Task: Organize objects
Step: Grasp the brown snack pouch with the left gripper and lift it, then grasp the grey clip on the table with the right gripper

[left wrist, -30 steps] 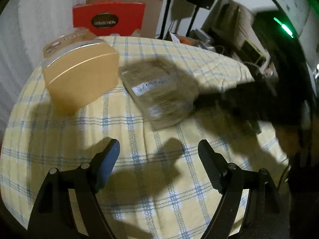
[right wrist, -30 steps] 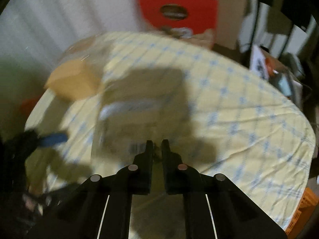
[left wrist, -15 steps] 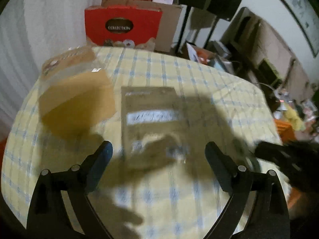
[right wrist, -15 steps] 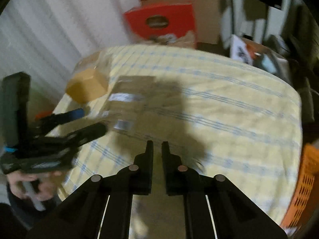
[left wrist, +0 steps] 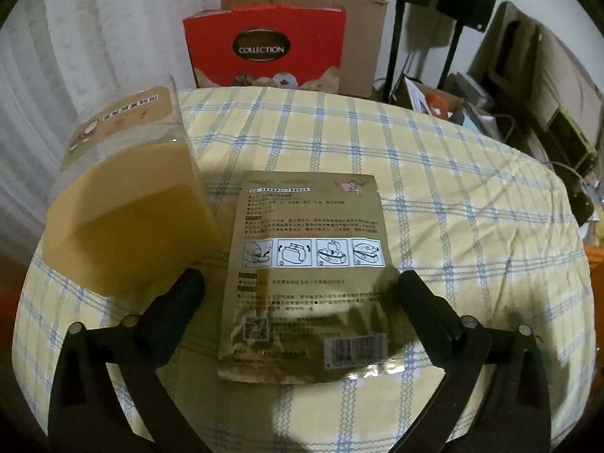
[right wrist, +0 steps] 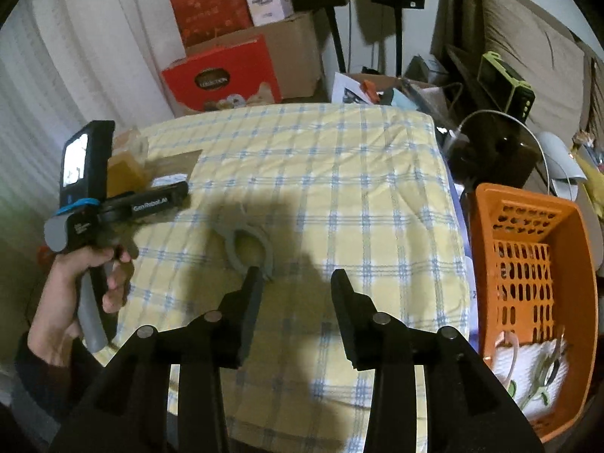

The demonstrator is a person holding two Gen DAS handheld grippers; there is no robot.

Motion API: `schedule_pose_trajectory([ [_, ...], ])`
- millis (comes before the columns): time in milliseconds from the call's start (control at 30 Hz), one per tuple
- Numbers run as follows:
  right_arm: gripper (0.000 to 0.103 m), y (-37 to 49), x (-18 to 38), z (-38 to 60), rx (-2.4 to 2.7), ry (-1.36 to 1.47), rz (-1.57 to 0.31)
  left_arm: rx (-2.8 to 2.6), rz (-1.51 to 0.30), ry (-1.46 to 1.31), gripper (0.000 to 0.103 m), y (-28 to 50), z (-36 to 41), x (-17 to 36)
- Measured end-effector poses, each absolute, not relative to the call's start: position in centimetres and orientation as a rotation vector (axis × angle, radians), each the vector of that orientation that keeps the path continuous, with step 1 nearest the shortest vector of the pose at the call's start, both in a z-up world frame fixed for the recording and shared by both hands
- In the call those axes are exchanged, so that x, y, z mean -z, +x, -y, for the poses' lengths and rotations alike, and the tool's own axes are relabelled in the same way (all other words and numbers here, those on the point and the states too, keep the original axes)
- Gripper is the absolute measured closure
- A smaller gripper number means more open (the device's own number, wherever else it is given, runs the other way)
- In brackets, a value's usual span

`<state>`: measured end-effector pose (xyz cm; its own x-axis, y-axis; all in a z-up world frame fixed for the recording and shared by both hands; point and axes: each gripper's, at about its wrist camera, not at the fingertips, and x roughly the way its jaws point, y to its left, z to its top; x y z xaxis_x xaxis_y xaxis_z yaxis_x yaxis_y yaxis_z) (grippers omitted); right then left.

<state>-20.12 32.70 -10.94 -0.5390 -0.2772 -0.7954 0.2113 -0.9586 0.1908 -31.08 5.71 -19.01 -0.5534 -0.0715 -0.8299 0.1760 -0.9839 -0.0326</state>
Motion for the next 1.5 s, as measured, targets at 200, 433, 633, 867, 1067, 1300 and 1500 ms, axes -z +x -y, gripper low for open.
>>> schedule_pose_trajectory([
  [200,0.063,-19.6,11.5,-32.6,2.510,1.325,0.135,2.663,-0.189,1.381,0.040,-30.5,-5.1,18.3],
  [433,0.063,-19.6,11.8,-32.8,2.503,1.331,0.155,2.713,-0.243,1.434,0.051,-28.4,-4.3,17.7],
  [633,0.031,-20.4,11.7,-31.1,2.531,1.256,0.056,2.789,-0.327,1.449,0.051,-25.4,-3.8,16.0],
  [867,0.026,-23.9,14.6,-27.0,2.483,1.340,-0.108,2.852,-0.333,1.359,0.051,-22.0,-1.2,12.7],
  [1067,0.026,-26.1,16.8,-25.8,2.461,1.386,-0.109,2.859,-0.333,1.218,0.051,-20.2,1.7,10.6],
  [1300,0.055,-26.1,16.9,-24.5,2.486,1.388,-0.215,2.900,-0.317,1.247,0.051,-19.4,1.2,10.4],
  [1500,0.056,-24.4,15.7,-25.0,2.499,1.283,-0.119,2.940,-0.283,1.216,0.051,-18.6,0.0,9.0],
])
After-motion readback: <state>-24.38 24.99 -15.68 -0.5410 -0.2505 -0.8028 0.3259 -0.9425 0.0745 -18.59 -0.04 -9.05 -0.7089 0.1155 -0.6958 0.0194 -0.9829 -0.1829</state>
